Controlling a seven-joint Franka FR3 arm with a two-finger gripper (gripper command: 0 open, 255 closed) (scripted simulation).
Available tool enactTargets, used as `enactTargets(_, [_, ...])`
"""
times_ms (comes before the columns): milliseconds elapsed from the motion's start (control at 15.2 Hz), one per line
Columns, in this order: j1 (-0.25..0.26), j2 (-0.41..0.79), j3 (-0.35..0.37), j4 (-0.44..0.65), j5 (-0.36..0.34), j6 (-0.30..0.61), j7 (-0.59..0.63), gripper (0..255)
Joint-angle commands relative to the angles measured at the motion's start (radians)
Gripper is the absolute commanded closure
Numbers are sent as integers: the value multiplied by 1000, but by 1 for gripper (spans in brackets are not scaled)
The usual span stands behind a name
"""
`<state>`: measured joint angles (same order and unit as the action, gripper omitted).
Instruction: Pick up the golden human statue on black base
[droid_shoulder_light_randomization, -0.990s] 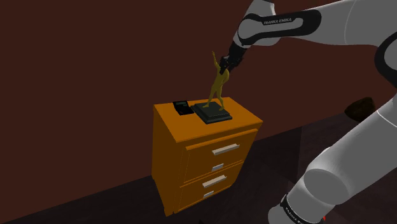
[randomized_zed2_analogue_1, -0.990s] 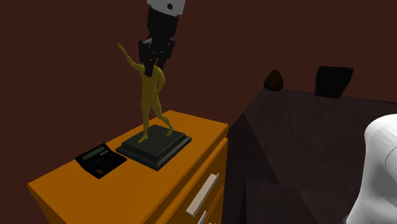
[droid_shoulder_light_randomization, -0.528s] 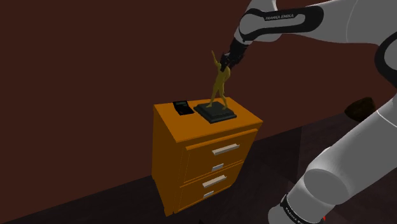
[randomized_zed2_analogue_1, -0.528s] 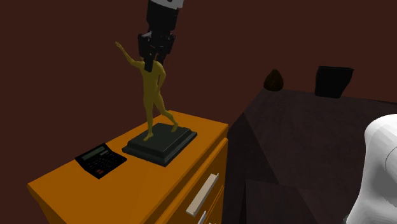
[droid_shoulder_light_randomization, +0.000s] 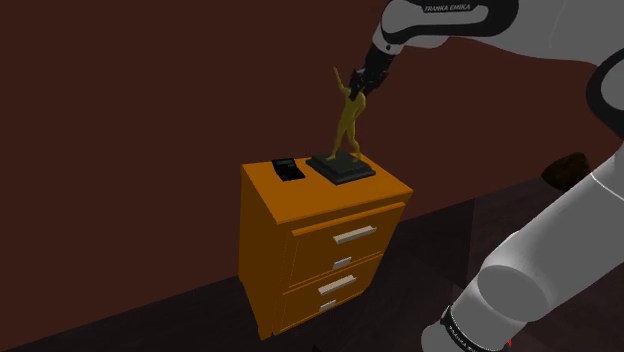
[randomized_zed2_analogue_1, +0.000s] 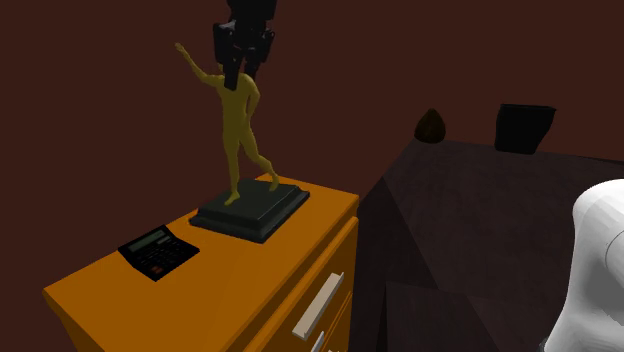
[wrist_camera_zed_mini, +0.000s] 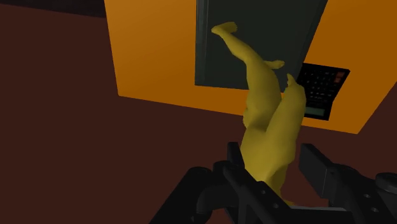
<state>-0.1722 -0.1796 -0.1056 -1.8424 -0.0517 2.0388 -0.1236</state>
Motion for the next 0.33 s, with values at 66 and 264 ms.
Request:
enactTargets(66, [1,9,1,55,1,-44,0,255])
enactTargets(264, [1,12,1,74,2,-60,-1,255])
